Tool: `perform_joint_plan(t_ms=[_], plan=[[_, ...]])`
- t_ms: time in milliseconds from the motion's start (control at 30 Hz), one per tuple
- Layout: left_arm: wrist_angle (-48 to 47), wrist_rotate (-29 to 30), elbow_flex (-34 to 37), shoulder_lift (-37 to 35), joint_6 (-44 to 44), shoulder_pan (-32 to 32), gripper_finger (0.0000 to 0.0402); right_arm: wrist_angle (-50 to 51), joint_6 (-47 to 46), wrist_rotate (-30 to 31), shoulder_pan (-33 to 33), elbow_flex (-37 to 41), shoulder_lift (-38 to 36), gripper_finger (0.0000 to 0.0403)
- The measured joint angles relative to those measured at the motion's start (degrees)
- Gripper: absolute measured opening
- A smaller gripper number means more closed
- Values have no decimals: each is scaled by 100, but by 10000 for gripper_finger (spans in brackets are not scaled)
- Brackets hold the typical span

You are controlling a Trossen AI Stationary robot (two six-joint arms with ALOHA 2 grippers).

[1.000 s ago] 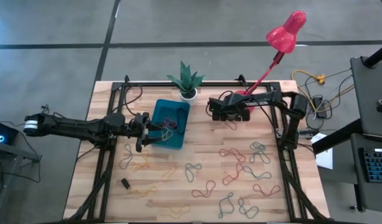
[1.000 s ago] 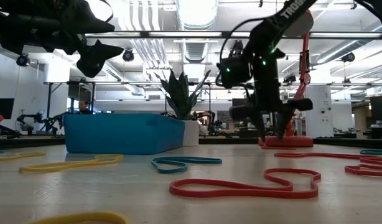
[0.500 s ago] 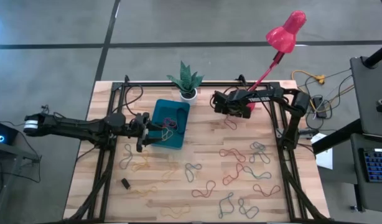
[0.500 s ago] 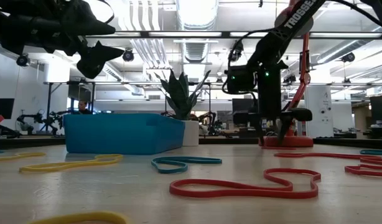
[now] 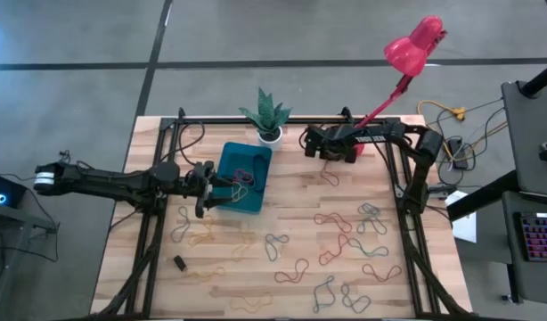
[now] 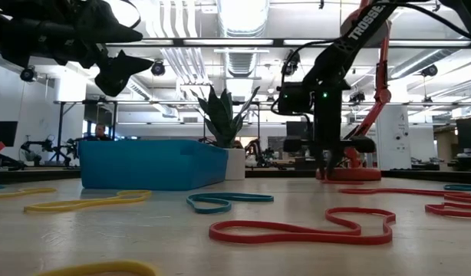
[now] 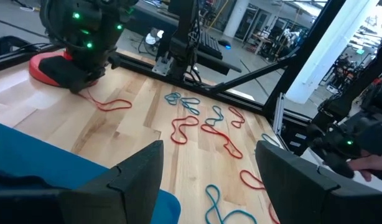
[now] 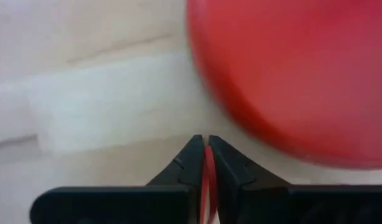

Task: Pick and place rubber bands into bin
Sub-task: Put the orange rubber band into the blue bin

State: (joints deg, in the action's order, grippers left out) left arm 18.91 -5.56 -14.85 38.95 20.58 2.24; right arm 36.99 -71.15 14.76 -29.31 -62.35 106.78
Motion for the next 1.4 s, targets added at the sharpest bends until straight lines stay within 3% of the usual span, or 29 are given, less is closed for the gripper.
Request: perform_joint_plan(t_ms=[333, 633, 767, 1033, 1233, 1400], plan=[[9, 0, -2, -8, 2, 0, 240, 271, 306, -161, 778, -740, -169, 8], [-8, -4, -247, -389, -219, 0, 240, 264, 1303, 39, 1286, -3146, -226, 8], [-168, -17, -321, -1017, -596, 0, 240, 315, 1574, -132, 1269, -3996, 167, 8], [-1672, -26, -300, -2410, -585, 0, 240, 545, 1766, -734, 1626, -5754, 1674, 8], [-1795, -31, -254, -3276, -295, -4, 240, 1724, 2307, -727, 1725, -7220, 2726, 10], [-1919, -38, -71, -3732, -289, -2, 240, 2055, 2746, -882, 1929, -7075, 2741, 44]])
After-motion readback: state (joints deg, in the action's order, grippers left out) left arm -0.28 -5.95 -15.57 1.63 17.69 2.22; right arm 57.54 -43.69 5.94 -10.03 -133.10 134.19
